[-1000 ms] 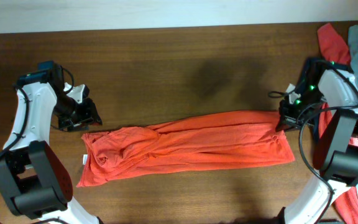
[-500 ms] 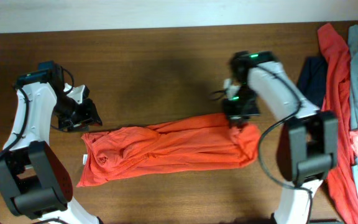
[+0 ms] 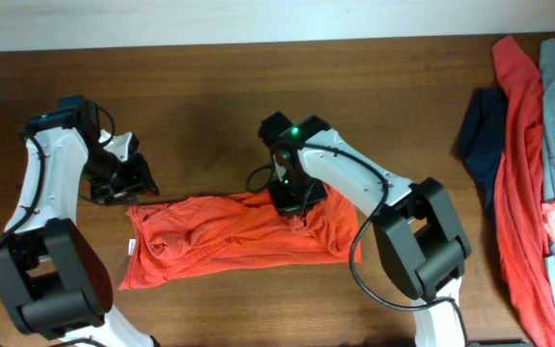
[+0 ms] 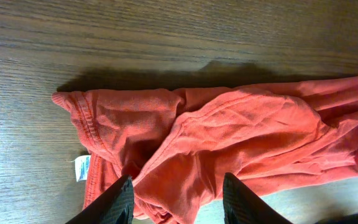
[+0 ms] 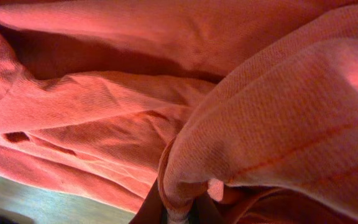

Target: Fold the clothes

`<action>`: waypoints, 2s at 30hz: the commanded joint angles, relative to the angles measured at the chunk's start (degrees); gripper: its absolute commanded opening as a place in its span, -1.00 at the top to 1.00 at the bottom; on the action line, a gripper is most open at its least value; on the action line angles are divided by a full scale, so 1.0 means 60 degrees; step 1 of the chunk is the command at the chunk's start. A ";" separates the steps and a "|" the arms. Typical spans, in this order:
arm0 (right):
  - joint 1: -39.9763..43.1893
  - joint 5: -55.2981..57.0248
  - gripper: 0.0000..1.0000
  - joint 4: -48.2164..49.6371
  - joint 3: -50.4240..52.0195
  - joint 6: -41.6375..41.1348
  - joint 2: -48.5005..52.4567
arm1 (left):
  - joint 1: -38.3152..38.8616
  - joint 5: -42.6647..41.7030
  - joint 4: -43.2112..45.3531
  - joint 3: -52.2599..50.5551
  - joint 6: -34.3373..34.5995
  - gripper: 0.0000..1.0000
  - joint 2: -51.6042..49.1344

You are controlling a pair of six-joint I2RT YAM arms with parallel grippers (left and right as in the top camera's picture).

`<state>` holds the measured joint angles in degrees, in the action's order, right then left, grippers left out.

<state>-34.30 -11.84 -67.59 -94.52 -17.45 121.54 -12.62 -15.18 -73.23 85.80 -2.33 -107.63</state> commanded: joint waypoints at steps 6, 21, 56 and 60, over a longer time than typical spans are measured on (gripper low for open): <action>-0.0616 0.0007 0.91 0.0630 -0.0113 -0.0244 0.0175 | -0.0022 -0.0095 -0.0007 0.0109 0.0033 0.08 0.0106; -0.1424 0.0015 0.43 0.0648 -0.0113 0.0117 0.0175 | -0.0022 -0.0084 0.0000 0.0109 0.0029 0.08 0.0106; 0.0426 0.3235 0.41 -0.1494 -0.0630 0.0783 -0.1297 | -0.0022 -0.0036 0.0018 0.0109 0.0025 0.07 0.0106; 0.0940 0.2911 0.44 -0.1417 -0.0015 0.0729 -0.1293 | -0.0022 -0.0011 0.0026 0.0109 0.0025 0.07 0.0106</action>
<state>-31.29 4.12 -76.25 -97.69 -12.27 114.48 -12.62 -15.16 -73.19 85.80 -2.35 -107.63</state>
